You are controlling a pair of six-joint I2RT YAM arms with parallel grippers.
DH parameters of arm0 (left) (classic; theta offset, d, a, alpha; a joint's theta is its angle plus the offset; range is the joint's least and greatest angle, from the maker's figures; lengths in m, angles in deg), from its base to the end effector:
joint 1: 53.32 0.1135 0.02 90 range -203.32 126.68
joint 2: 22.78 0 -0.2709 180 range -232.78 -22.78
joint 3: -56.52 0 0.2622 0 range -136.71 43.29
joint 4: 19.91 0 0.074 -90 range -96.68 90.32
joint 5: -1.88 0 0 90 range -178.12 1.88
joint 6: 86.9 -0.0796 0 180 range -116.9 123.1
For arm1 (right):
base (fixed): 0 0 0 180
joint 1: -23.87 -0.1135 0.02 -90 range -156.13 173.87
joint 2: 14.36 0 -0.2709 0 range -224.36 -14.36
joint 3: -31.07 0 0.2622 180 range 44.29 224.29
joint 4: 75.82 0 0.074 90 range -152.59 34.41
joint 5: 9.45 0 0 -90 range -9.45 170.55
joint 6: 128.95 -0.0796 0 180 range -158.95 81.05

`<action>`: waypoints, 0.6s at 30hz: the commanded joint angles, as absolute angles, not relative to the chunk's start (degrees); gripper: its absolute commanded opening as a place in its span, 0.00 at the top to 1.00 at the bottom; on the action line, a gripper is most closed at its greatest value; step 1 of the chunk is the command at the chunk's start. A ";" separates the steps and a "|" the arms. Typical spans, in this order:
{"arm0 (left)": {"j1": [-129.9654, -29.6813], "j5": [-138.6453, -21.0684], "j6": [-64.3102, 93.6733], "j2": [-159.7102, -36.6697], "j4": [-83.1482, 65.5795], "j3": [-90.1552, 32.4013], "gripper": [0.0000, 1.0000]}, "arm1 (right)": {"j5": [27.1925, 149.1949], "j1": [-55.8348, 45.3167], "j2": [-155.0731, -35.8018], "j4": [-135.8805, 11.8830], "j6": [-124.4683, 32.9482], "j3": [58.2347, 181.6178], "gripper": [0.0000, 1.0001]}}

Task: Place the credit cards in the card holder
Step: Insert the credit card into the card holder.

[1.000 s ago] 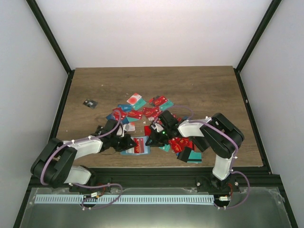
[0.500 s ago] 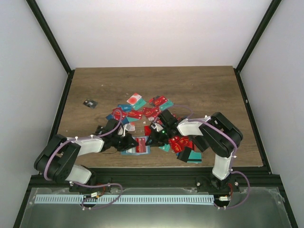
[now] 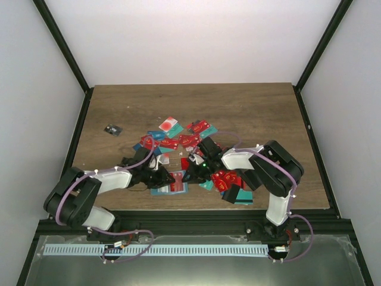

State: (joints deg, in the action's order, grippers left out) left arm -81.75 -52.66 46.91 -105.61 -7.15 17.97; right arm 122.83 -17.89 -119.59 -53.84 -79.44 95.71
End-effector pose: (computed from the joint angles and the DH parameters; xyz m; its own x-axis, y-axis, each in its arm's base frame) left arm 0.1974 -0.1594 0.0827 -0.9931 -0.1036 -0.0556 -0.0307 0.6850 -0.7279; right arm 0.2265 0.2740 0.0863 -0.9736 -0.2252 0.0374 -0.1207 0.6466 0.7532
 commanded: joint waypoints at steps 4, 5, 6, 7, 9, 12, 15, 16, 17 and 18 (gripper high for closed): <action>-82.39 -59.77 41.78 -102.71 12.47 13.14 0.69 | 118.03 -17.56 -119.79 -51.30 -77.11 97.93 0.70; -82.41 -60.12 41.45 -102.50 13.93 12.34 0.64 | 117.95 -17.41 -119.63 -50.88 -76.85 98.28 0.70; -82.42 -60.35 41.08 -102.44 15.15 11.58 0.61 | 117.91 -17.24 -119.42 -50.44 -76.61 98.55 0.70; -82.42 -60.42 40.81 -102.34 16.33 10.89 0.57 | 117.76 -17.06 -119.32 -50.00 -76.30 98.85 0.70; -82.41 -60.37 40.44 -102.17 18.29 9.51 0.49 | 117.58 -16.86 -119.04 -49.18 -75.71 99.44 0.70; -82.42 -60.30 39.83 -101.70 20.93 7.27 0.43 | 117.44 -16.49 -118.77 -47.98 -74.78 100.15 0.70; -82.39 -61.44 39.05 -101.07 24.80 4.29 0.41 | 117.31 -16.17 -118.15 -46.84 -74.00 100.66 0.69; -82.37 -61.91 38.79 -100.82 25.97 3.32 0.41 | 117.24 -16.13 -117.89 -46.45 -73.73 100.85 0.69; -82.41 -62.45 38.64 -100.57 27.18 2.23 0.42 | 117.21 -16.05 -117.49 -45.92 -73.41 100.95 0.69; -82.39 -62.79 38.49 -100.24 28.09 1.26 0.44 | 117.20 -15.96 -117.01 -45.58 -73.20 101.10 0.69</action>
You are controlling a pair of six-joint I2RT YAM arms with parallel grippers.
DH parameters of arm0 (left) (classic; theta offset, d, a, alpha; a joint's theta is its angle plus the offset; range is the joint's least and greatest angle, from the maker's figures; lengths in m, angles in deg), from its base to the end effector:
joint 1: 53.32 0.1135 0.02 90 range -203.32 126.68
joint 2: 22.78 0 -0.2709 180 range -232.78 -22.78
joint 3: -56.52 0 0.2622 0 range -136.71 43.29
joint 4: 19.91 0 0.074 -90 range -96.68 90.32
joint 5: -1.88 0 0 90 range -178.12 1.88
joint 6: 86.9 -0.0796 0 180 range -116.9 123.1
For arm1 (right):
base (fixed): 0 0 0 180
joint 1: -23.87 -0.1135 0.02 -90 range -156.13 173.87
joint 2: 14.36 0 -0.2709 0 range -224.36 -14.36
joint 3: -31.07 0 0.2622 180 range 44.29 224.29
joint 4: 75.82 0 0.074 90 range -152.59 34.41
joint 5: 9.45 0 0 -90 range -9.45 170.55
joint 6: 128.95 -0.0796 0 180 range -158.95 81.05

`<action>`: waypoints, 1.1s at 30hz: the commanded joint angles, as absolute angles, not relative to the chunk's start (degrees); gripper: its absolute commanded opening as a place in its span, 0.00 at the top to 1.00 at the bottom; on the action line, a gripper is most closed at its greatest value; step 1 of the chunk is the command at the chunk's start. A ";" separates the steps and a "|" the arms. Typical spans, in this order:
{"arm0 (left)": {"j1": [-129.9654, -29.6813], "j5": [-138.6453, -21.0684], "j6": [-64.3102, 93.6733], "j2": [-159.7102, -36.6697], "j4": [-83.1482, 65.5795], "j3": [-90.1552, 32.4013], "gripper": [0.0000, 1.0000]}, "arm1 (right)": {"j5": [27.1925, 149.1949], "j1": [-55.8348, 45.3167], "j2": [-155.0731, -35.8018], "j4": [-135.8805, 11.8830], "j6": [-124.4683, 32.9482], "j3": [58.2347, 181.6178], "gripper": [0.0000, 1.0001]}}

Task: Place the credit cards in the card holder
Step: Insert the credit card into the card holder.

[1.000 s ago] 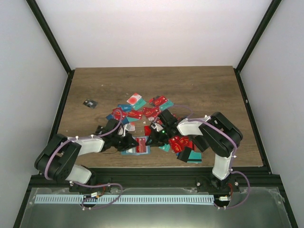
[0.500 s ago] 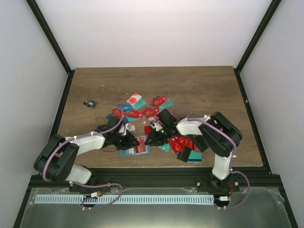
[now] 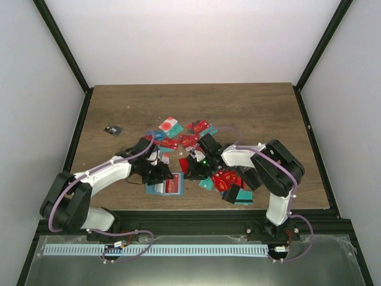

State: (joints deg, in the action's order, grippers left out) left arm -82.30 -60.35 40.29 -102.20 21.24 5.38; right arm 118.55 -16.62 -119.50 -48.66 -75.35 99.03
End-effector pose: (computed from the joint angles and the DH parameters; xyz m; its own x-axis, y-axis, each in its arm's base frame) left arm 0.2024 -0.1545 0.1203 -0.9982 -0.0586 -0.0162 -0.0395 0.8276 -0.5599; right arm 0.2411 0.2703 0.0933 -0.9757 -0.2182 -0.0192 -0.1682 0.6904 0.7036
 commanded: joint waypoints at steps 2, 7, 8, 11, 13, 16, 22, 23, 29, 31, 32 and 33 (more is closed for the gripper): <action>-82.40 -63.02 38.15 -99.60 29.02 -0.17 0.52 | 117.55 -15.87 -115.89 -45.03 -72.88 101.19 0.69; -82.42 -63.23 37.13 -100.29 28.33 0.74 0.88 | 119.87 -15.95 -113.53 -46.30 -74.37 100.11 0.69; -82.42 -63.16 36.93 -100.89 28.10 1.25 0.91 | 120.26 -15.87 -113.17 -46.67 -75.07 99.75 0.69; -82.56 -63.11 36.69 -102.06 26.83 2.77 0.96 | 121.76 -15.86 -112.25 -48.60 -77.25 98.69 0.69; -82.61 -63.58 36.53 -102.76 26.34 3.45 0.96 | 123.00 -15.91 -111.74 -50.64 -79.13 97.52 0.68; -82.82 -63.68 36.41 -103.71 25.33 4.61 0.96 | 124.36 -15.92 -111.47 -53.39 -81.24 95.82 0.68; -83.43 -64.35 36.17 -105.78 23.10 6.26 0.96 | 125.37 -15.95 -111.04 -56.43 -83.36 93.59 0.68; -83.53 -64.57 36.11 -106.16 22.64 6.41 0.96 | 125.68 -16.07 -111.10 -57.37 -83.94 93.33 0.67; -83.65 -66.55 35.38 -107.98 21.83 7.03 0.96 | 126.51 -17.26 -112.02 -60.42 -86.30 92.72 0.65; -83.64 -66.45 35.36 -108.03 21.36 7.49 0.96 | 126.52 -17.63 -112.37 -61.08 -86.93 92.88 0.64; -83.62 -66.32 35.36 -107.99 21.18 7.65 0.96 | 126.52 -17.85 -112.48 -61.46 -87.25 93.04 0.64; -83.63 -66.25 35.38 -107.87 21.04 7.83 0.96 | 126.52 -18.06 -112.57 -61.78 -87.54 93.25 0.63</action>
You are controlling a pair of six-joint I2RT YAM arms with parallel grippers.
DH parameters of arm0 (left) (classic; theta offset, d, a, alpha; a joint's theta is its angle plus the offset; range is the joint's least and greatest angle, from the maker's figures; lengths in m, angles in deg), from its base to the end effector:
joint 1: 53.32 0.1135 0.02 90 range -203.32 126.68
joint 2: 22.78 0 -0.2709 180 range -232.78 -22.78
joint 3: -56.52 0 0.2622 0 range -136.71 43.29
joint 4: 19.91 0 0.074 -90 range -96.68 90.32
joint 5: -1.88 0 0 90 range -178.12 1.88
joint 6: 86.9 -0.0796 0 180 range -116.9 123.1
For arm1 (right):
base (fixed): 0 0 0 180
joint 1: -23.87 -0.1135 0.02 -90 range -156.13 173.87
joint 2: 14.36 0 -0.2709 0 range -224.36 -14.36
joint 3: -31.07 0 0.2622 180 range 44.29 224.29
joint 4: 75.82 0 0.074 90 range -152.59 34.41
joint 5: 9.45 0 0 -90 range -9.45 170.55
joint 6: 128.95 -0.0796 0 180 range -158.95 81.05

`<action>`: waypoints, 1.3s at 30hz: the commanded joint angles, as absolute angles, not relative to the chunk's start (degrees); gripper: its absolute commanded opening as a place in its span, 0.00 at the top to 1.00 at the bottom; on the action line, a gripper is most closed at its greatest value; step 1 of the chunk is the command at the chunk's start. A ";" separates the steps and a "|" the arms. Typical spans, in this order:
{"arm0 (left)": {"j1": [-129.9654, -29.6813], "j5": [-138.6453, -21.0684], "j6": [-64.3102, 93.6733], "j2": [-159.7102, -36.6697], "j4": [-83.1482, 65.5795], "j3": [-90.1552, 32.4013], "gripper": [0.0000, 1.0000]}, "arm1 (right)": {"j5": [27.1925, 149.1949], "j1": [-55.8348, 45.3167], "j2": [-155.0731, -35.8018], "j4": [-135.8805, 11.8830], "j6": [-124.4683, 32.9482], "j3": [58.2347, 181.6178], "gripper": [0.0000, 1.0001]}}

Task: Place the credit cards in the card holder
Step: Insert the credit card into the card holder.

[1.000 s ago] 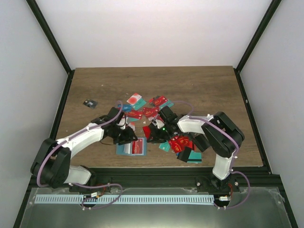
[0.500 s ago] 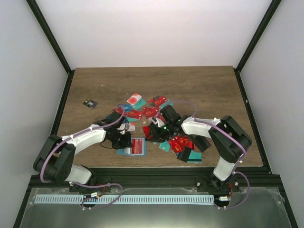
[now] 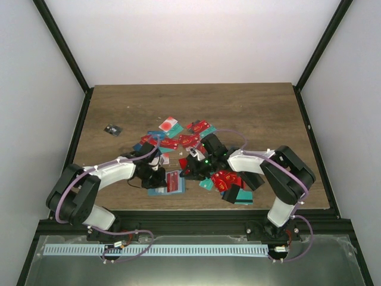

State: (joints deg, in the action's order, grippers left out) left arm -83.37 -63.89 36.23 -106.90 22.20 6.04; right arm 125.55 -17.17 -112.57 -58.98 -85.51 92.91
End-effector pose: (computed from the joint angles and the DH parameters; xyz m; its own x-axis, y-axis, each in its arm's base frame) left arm 0.1971 -0.1518 0.0956 -0.9999 0.0027 0.0113 -0.0029 0.8839 -0.4676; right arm 0.2254 0.2708 0.1218 -0.9844 -0.1762 -0.0006 -0.1003 0.5573 0.8242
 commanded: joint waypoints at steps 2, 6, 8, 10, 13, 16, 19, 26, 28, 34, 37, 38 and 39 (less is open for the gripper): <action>-83.65 -66.30 35.28 -107.69 20.92 8.18 0.96 | 126.52 -18.73 -112.82 -62.21 -87.88 93.83 0.63; -83.73 -66.50 35.06 -107.21 21.00 8.54 0.96 | 126.18 -20.10 -113.61 -62.23 -88.13 94.73 0.62; -83.73 -66.37 35.09 -107.08 20.87 8.68 0.96 | 126.00 -20.56 -114.16 -62.56 -88.37 94.74 0.62; -83.73 -66.20 35.09 -106.98 20.79 8.76 0.96 | 126.08 -20.92 -114.79 -62.88 -88.56 94.81 0.62; -83.73 -66.15 35.05 -107.05 20.81 8.70 0.96 | 126.32 -21.28 -115.67 -63.43 -88.83 95.28 0.62; -83.73 -65.97 35.01 -107.07 20.74 8.73 0.96 | 126.43 -21.56 -116.50 -63.27 -88.71 96.21 0.62; -83.73 -65.97 34.97 -107.16 20.72 8.65 0.96 | 126.60 -21.75 -117.16 -62.82 -88.35 97.08 0.62; -83.73 -66.06 35.18 -106.63 20.65 8.69 0.96 | 126.98 -22.00 -118.15 -62.44 -87.99 98.17 0.62; -83.72 -66.06 35.18 -106.63 20.65 8.71 0.96 | 127.11 -22.08 -118.45 -62.21 -87.78 98.61 0.62; -83.73 -66.06 35.14 -106.50 20.70 8.70 0.96 | 127.08 -22.39 -118.57 -61.84 -87.58 99.05 0.62; -83.73 -65.97 35.34 -106.31 20.87 8.50 0.96 | 127.43 -22.96 -119.08 -62.11 -87.55 99.49 0.62; -83.72 -65.89 35.31 -106.10 21.10 8.23 0.96 | 127.56 -23.10 -119.31 -62.06 -87.53 99.87 0.62; -83.73 -65.80 35.43 -105.86 21.41 7.99 0.96 | 127.57 -23.42 -119.44 -62.01 -87.48 100.23 0.62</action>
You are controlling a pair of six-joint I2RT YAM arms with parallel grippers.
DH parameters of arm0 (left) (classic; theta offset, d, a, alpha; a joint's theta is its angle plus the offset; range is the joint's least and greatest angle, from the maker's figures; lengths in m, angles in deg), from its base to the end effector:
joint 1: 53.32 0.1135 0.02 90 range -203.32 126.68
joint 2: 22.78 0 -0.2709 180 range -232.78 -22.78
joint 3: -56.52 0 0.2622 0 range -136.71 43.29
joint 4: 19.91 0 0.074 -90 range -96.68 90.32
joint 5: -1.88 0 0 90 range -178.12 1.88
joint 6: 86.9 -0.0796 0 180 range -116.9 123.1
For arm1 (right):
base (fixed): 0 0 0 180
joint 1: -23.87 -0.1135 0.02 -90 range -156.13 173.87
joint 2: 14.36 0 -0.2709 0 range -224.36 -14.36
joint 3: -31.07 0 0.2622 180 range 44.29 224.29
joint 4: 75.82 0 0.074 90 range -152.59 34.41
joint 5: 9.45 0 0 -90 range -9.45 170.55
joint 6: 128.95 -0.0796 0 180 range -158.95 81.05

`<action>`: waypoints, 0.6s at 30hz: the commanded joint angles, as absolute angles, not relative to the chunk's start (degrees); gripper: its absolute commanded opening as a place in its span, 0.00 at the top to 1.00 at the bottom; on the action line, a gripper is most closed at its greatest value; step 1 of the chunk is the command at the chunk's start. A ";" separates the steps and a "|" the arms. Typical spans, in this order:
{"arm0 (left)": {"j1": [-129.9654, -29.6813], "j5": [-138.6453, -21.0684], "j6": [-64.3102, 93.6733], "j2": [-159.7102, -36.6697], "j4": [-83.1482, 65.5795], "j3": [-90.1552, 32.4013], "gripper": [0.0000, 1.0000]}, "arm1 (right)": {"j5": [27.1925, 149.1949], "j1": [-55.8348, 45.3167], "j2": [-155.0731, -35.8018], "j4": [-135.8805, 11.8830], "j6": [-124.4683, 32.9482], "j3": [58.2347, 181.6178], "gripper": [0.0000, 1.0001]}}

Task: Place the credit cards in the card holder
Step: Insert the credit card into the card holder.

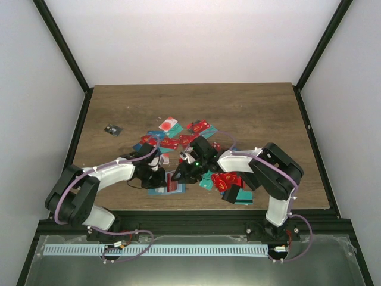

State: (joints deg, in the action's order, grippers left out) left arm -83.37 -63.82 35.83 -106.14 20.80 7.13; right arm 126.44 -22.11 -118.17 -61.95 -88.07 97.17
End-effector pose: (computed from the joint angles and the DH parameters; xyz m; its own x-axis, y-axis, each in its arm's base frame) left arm 0.1955 -0.1510 0.0947 -0.9999 0.0092 -0.0077 0.0117 0.8790 -0.4767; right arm 0.2178 0.3076 0.1148 -0.9692 -0.2456 0.0186 -0.1189 0.5325 0.8380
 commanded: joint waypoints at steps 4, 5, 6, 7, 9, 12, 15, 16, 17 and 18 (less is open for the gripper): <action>-83.73 -66.60 35.93 -103.71 24.77 4.87 0.96 | 127.45 -23.93 -120.18 -61.34 -87.28 101.44 0.62; -83.73 -67.25 36.15 -102.85 26.07 3.81 0.96 | 127.41 -23.94 -120.25 -61.16 -87.27 101.65 0.62; -83.73 -67.81 36.41 -101.97 27.23 2.89 0.96 | 127.30 -23.94 -120.40 -61.06 -87.17 101.82 0.62; -83.73 -68.42 36.74 -101.03 28.39 1.89 0.96 | 127.20 -23.94 -120.48 -60.79 -87.16 102.04 0.62; -83.73 -69.30 37.33 -99.20 30.32 0.46 0.96 | 126.93 -23.94 -120.59 -60.31 -86.98 102.48 0.62; -83.65 -69.93 38.09 -97.54 32.63 -1.28 0.96 | 126.91 -23.94 -120.89 -60.05 -86.98 102.89 0.62; -83.63 -70.99 38.55 -95.78 35.02 -2.78 0.96 | 126.96 -23.98 -121.22 -59.75 -86.92 103.30 0.62; -83.60 -71.39 38.65 -95.12 35.70 -3.31 0.96 | 126.96 -23.97 -121.33 -59.66 -87.02 103.41 0.62; -83.54 -71.89 38.76 -94.59 36.46 -3.84 0.96 | 126.89 -24.02 -121.61 -59.55 -87.01 103.56 0.62; -83.48 -72.60 38.90 -93.99 37.11 -4.52 0.96 | 126.95 -24.03 -121.77 -59.57 -87.17 103.72 0.62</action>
